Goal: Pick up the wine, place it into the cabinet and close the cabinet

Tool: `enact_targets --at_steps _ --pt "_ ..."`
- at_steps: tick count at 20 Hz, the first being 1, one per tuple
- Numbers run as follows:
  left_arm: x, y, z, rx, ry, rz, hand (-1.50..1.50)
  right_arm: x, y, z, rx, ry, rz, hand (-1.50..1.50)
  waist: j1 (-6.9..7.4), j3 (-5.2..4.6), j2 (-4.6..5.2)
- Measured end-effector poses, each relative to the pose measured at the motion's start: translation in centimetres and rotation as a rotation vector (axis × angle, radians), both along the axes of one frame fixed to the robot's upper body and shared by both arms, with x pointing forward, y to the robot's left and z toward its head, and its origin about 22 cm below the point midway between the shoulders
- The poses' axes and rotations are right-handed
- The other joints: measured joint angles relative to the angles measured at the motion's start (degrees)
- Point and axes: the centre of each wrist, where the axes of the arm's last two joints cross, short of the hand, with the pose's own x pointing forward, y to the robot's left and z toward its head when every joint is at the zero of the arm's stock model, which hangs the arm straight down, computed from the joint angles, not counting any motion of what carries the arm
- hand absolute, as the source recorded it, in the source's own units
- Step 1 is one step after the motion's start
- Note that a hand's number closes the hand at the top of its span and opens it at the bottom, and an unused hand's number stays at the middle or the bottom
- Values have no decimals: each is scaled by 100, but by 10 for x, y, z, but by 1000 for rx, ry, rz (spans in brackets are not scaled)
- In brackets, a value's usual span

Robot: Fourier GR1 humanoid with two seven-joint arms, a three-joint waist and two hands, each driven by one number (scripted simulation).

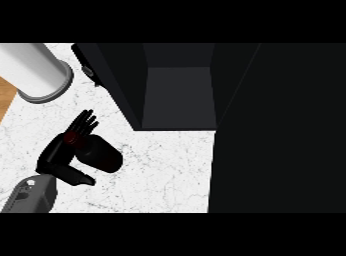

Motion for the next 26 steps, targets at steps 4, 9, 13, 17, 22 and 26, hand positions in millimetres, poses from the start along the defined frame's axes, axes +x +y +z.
enact_targets --at_steps 4,9,13,17,22,26 --pt "3 -2 -13 20 23 9 -150 1 4 -1 -7 -1 0 -150 -13 -1 5" --pt "2 -9 -25 34 38 10 -150 -2 3 2 -5 -1 2 -150 -12 -2 5" --pt "0 -15 -33 20 52 27 -150 -2 -4 2 -8 -4 0 -150 -22 -1 8" --pt "0 -16 -38 -17 82 36 -150 -3 -4 5 -15 -2 -2 -150 -42 -5 15" --pt "-5 -21 -46 -56 103 27 -150 0 -8 9 -30 -11 -14 -150 -38 -7 16" --pt "-3 -21 -46 -66 112 24 150 1 -5 4 -22 -6 -8 -150 -44 -6 18"
